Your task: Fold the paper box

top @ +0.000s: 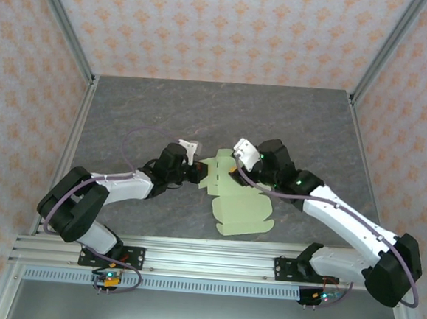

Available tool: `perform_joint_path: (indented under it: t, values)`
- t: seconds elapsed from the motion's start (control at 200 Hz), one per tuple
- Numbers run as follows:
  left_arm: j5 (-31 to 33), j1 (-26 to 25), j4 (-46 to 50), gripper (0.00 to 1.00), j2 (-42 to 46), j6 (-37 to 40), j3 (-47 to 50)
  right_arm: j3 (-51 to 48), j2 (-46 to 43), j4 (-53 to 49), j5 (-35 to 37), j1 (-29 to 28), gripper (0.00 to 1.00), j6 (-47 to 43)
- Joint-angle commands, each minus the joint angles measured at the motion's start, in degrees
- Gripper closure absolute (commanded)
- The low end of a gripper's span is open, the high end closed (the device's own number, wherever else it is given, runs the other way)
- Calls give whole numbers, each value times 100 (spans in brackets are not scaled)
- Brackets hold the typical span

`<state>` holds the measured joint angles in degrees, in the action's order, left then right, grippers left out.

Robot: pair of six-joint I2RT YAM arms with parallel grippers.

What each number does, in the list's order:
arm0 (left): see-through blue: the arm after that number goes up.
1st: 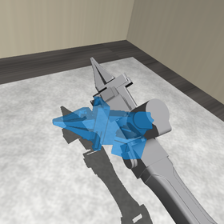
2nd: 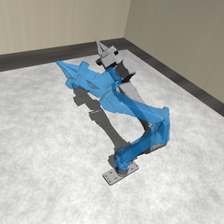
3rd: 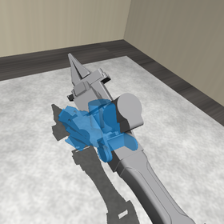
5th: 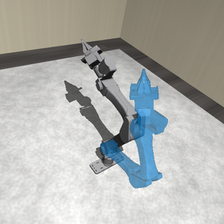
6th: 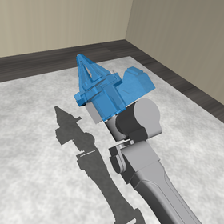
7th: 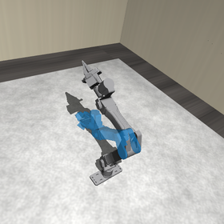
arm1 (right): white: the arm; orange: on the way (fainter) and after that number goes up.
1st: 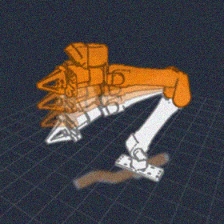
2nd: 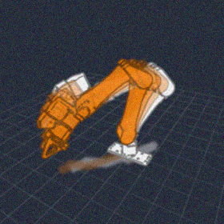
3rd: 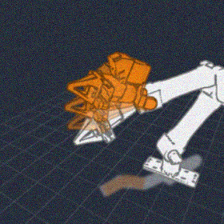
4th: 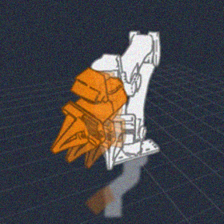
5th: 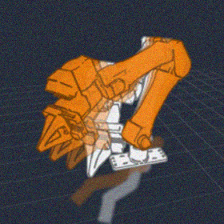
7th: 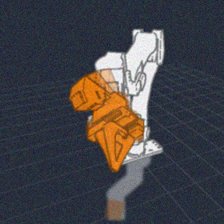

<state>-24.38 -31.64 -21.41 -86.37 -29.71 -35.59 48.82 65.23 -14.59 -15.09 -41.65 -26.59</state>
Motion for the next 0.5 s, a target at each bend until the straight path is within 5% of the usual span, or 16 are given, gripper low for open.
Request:
perform_joint_path:
  t: [0.0,0.09,0.245,0.49]
  values:
    - [113,136,21,100,-46,-827,-100,-177,483,871,-584,-259,35,1763]
    - [-12,179,164,100,-161,-1096,-244,149,1177,561,-528,-492,31,2312]
    - [-292,217,198,100,-409,-1411,-460,518,2261,149,663,-643,20,3166]
    - [-541,289,350,100,-523,-1552,-599,512,2848,381,1020,-801,17,3584]
